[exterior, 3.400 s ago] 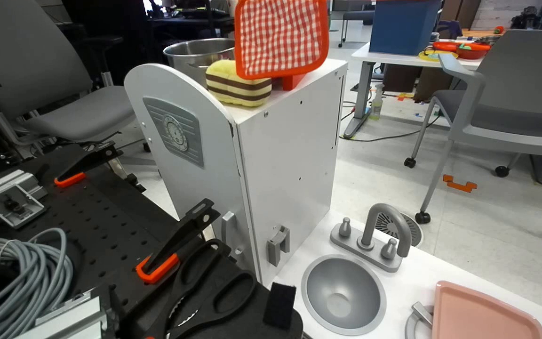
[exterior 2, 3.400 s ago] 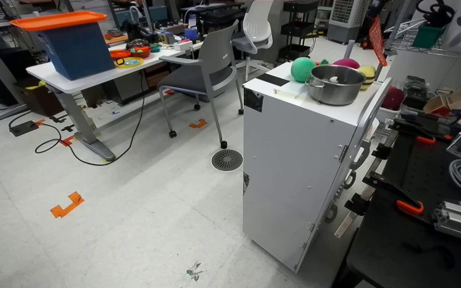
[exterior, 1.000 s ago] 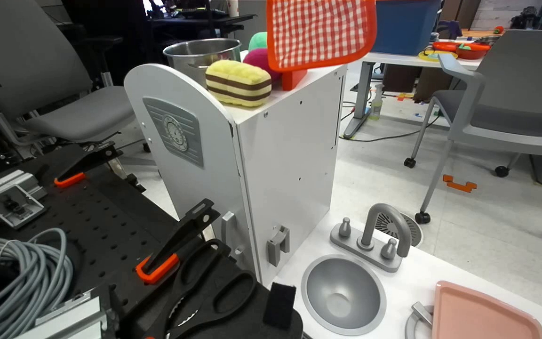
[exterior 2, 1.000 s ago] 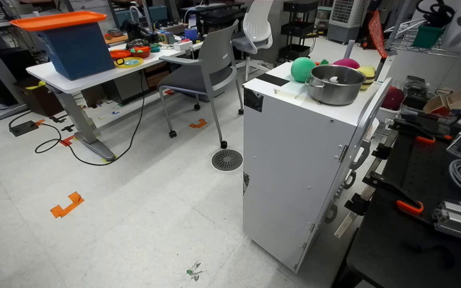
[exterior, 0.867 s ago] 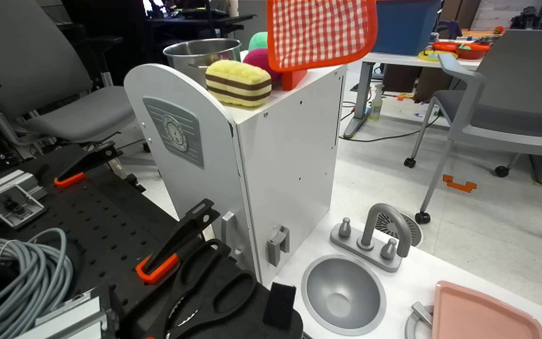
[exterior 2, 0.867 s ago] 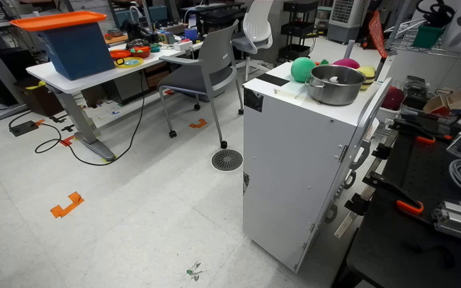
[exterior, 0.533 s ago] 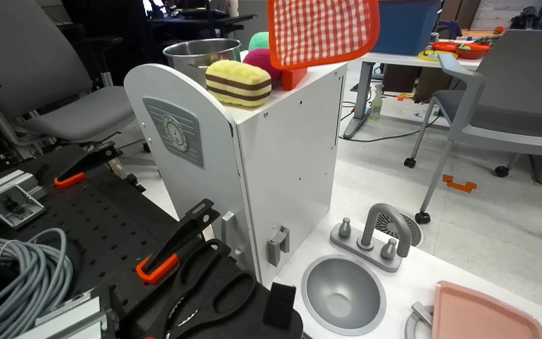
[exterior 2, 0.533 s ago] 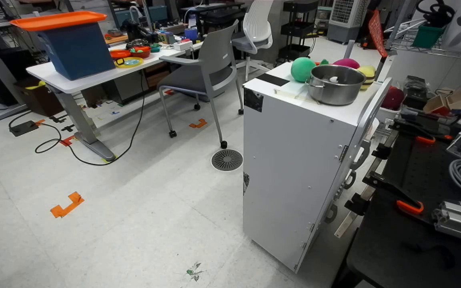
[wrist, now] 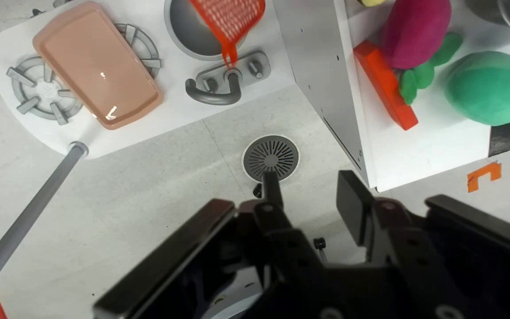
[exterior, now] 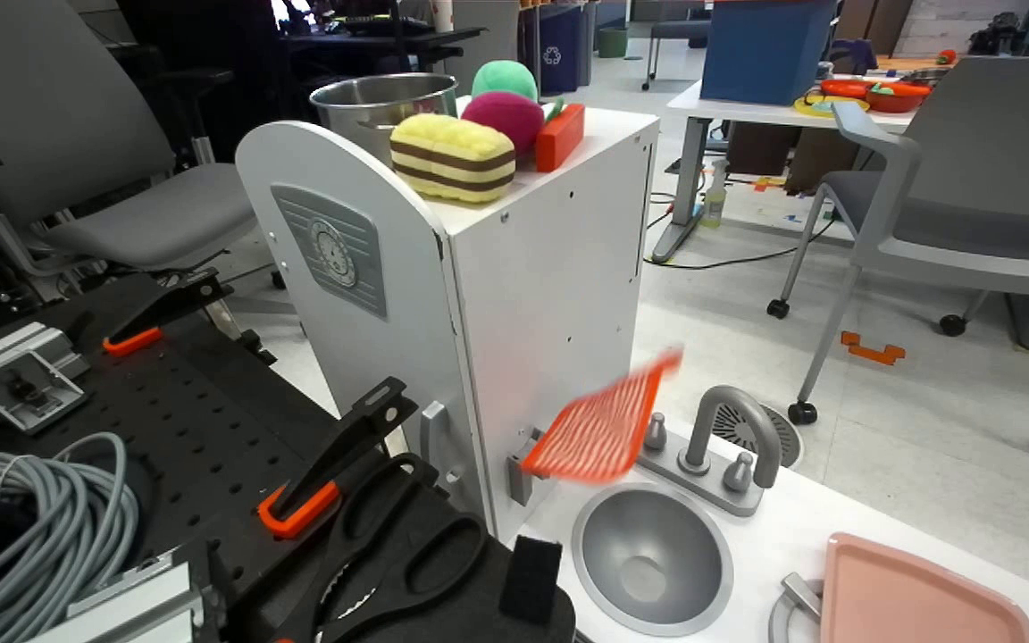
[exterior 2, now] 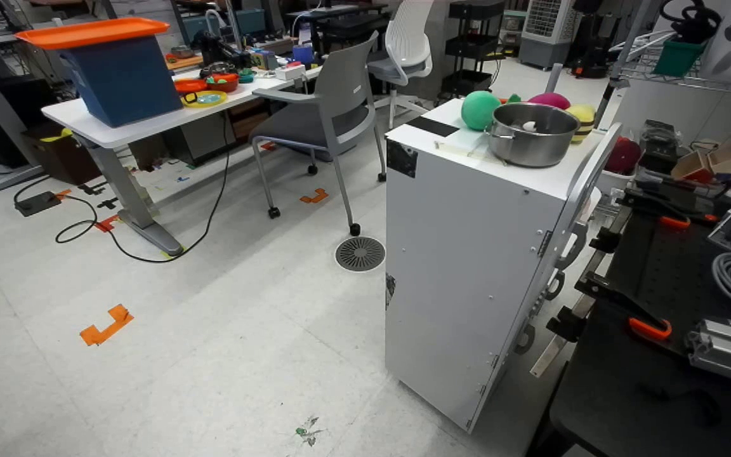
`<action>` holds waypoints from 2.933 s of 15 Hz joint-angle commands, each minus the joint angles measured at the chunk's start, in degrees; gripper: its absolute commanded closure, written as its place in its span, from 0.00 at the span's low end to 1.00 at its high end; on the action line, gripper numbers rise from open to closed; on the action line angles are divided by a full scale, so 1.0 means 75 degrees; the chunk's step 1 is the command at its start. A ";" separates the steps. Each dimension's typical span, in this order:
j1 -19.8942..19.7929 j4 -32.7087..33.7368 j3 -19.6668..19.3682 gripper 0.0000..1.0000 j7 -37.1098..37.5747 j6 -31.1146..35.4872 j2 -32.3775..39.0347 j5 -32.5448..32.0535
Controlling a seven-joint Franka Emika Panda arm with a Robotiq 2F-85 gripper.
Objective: Remove the pot holder from the top of the cabinet.
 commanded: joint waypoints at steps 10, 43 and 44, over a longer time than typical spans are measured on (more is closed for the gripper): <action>0.0083 0.0043 0.0137 0.00 -0.0363 -0.0081 0.0103 -0.0180; 0.1166 -0.1055 0.0764 0.00 -0.1738 -0.0016 -0.1288 -0.0268; 0.1166 -0.1055 0.0764 0.00 -0.1738 -0.0016 -0.1288 -0.0268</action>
